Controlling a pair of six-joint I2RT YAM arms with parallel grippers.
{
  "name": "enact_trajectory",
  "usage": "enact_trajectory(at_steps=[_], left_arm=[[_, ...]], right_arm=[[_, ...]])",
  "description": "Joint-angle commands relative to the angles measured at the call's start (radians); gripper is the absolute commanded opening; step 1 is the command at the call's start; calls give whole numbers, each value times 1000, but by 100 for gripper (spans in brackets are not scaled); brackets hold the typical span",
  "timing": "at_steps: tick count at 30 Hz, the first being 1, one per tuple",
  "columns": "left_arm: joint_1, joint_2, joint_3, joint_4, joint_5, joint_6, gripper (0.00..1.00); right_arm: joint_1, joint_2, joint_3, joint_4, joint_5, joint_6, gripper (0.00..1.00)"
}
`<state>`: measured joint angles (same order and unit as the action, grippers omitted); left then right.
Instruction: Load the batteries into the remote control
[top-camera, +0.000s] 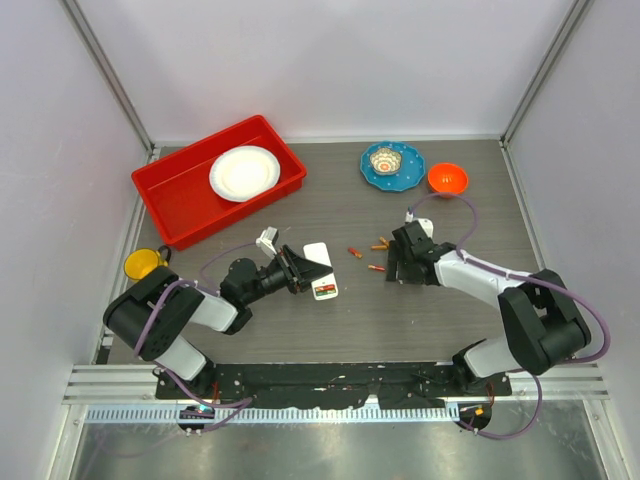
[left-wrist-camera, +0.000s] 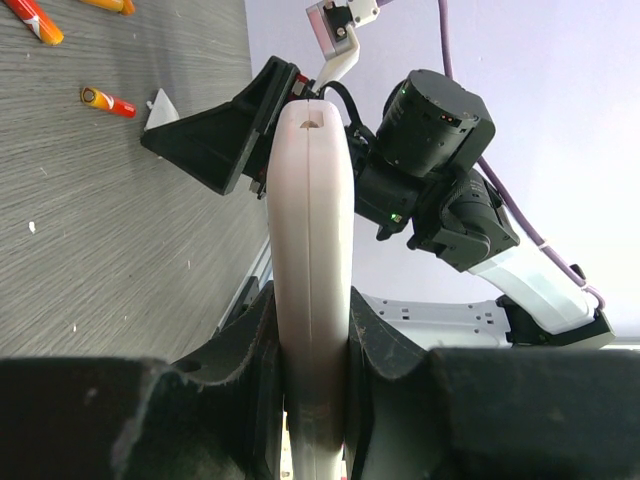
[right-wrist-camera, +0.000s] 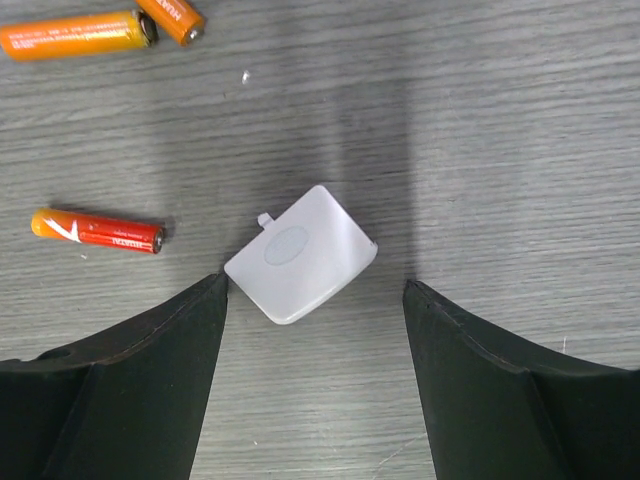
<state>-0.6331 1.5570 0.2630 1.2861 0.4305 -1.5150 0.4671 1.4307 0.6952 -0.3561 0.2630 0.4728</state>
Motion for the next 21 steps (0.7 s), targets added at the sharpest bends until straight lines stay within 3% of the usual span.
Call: enact_trajectory(at_steps=[1,21], left_arm=[[0,-6,12,260,7,-4,0],[0,-14,8,260,5,-14,0]], right_arm=[[-5,-46,-8,-10,2,27,76],[-42,82,44,8,139,75,71]])
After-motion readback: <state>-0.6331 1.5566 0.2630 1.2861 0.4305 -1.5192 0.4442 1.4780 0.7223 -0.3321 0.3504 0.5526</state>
